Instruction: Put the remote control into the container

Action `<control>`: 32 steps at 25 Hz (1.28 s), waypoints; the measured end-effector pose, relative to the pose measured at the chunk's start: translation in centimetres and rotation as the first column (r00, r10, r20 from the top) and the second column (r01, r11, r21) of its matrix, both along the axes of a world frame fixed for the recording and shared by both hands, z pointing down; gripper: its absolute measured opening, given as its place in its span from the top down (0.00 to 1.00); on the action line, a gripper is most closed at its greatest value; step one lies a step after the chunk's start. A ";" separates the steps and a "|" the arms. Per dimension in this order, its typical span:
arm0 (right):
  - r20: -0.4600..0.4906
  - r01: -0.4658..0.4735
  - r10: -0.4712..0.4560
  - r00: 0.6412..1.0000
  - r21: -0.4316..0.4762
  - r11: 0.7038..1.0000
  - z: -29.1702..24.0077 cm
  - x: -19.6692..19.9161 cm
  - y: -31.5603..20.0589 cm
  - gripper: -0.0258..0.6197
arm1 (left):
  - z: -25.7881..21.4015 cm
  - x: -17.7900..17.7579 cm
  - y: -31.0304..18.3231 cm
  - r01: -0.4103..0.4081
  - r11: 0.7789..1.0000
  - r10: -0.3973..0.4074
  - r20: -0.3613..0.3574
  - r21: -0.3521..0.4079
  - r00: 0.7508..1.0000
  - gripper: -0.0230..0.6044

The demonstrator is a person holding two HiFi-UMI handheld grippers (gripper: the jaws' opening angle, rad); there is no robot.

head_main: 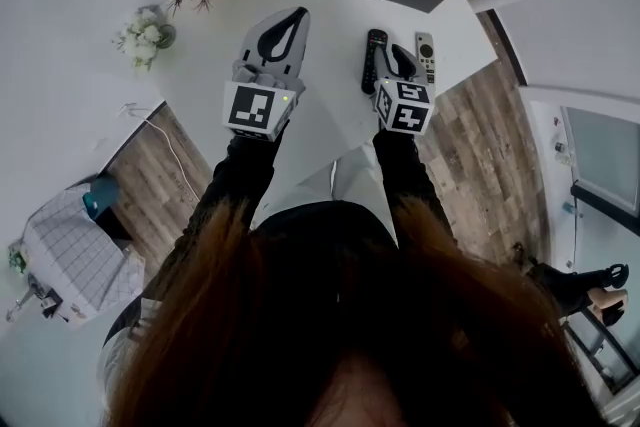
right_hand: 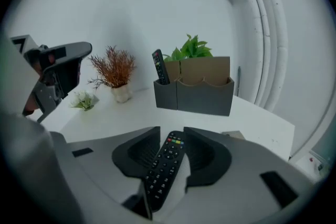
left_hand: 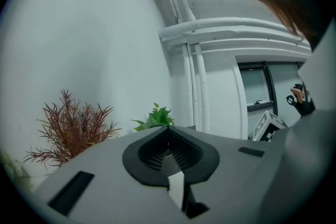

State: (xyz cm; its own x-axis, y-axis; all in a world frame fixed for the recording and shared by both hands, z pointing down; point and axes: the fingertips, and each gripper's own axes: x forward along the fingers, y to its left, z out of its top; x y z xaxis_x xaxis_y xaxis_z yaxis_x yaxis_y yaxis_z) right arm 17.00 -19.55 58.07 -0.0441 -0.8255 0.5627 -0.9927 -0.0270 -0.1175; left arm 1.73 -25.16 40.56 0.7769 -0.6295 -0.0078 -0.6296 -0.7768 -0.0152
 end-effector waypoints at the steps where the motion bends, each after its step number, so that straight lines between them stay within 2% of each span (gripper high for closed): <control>1: 0.005 -0.003 0.003 1.000 -0.032 0.999 1.1 0.0 -0.2 0.72 | 0.2 -0.1 0.1 -0.004 1.000 0.004 -0.001 -0.006 1.000 0.95; 3: 0.010 -0.013 0.014 1.000 -0.084 0.996 2.7 0.0 -0.8 0.63 | 0.7 -0.5 0.0 -0.003 1.000 0.004 0.004 -0.012 1.000 0.95; 10: -0.037 -0.016 0.009 0.999 -0.199 0.980 5.5 0.0 -2.7 0.60 | 2.0 -1.7 -0.4 0.036 0.999 -0.036 0.016 -0.039 0.999 0.95; 12: -0.053 0.004 -0.015 0.998 -0.217 0.976 6.1 -0.2 -3.3 0.60 | 2.2 -2.0 -0.6 0.042 0.998 -0.041 0.019 -0.043 0.999 0.95; 17: -0.113 0.112 -0.144 0.983 -0.249 0.962 6.3 -1.9 -4.0 0.60 | 2.6 -2.5 -0.9 0.055 0.997 -0.054 0.016 -0.053 0.998 0.95; 22: -0.126 0.101 -0.140 0.982 -0.279 0.955 6.7 -1.6 -4.5 0.60 | 2.9 -2.8 -1.3 0.067 0.996 -0.067 0.011 -0.064 0.998 0.95; 26: -0.120 0.078 -0.116 0.986 -0.278 0.957 6.0 -1.2 -4.8 0.60 | 3.1 -3.3 -1.7 0.078 0.996 -0.077 0.008 -0.044 0.997 0.95; 32: -0.060 0.044 -0.063 0.996 -0.276 0.960 6.5 -0.5 -4.9 0.59 | 3.2 -3.6 -2.0 0.089 0.995 -0.089 0.011 -0.053 0.996 0.95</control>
